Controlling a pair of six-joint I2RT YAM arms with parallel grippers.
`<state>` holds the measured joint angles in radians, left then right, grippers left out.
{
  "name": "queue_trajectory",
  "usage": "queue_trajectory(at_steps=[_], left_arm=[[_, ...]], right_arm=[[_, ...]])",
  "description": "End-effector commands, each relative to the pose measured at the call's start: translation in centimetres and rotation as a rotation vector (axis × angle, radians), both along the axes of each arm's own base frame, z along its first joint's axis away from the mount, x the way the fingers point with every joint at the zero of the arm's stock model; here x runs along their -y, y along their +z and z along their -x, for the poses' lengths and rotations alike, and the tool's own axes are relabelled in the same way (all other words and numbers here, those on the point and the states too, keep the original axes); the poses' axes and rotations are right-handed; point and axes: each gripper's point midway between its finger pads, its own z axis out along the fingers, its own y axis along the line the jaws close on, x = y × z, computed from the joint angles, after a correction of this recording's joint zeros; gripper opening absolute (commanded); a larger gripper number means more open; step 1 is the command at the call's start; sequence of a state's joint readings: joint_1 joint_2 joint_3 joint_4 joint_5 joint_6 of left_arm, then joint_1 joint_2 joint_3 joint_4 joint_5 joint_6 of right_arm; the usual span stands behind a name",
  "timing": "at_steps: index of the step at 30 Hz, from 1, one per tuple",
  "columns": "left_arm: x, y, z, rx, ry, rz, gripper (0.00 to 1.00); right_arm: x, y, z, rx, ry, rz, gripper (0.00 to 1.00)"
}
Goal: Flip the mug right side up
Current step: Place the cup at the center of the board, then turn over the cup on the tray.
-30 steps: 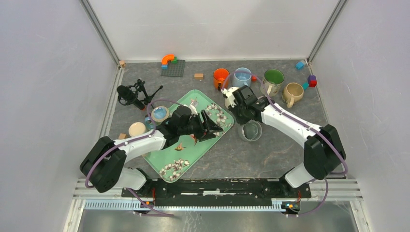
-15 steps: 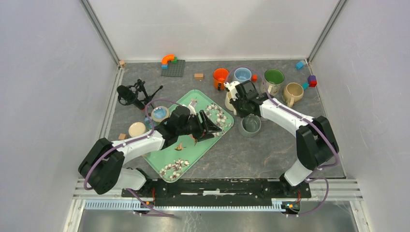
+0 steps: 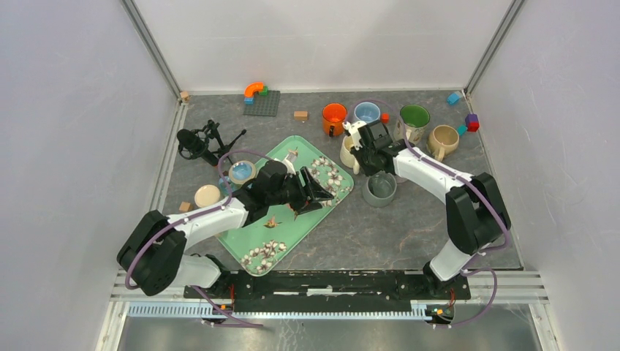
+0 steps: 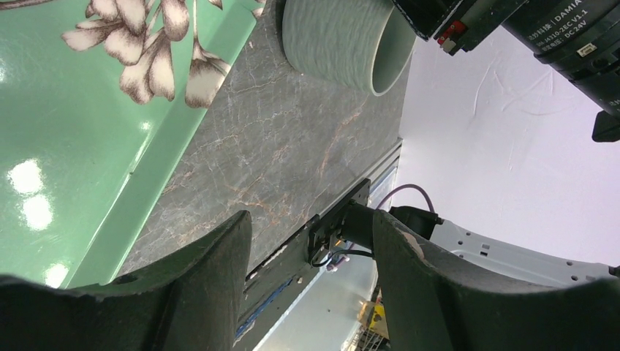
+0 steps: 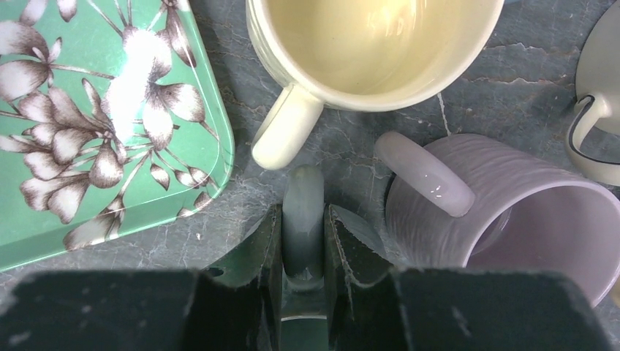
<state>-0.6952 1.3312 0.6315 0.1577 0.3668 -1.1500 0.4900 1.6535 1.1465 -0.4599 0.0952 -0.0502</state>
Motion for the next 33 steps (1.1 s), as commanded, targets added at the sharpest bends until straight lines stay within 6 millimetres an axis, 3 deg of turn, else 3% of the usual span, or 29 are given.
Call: queue_trajectory(at_steps=[1,17,24,27,33], left_arm=[[-0.3,1.0,-0.5,0.082,-0.011,-0.011,0.68],[-0.6,1.6,-0.8,0.107,-0.009,-0.049,0.72],[-1.1,2.9,-1.2,0.157,-0.005,-0.08,0.77],[-1.8,3.5,-1.3,0.184,0.01,-0.115,0.81],[-4.0,5.0,-1.8,0.251,0.065,-0.206,0.91]], right_arm=[[0.2,1.3,-2.2,0.08,-0.038,0.001,0.23],[0.2,4.1,-3.3,0.129,-0.07,-0.029,0.39],[0.9,6.6,-2.8,0.168,-0.109,-0.039,0.42],[1.4,8.3,-2.4,0.203,-0.123,-0.053,0.53],[1.8,12.1,-1.1,0.305,-0.141,-0.142,0.92]])
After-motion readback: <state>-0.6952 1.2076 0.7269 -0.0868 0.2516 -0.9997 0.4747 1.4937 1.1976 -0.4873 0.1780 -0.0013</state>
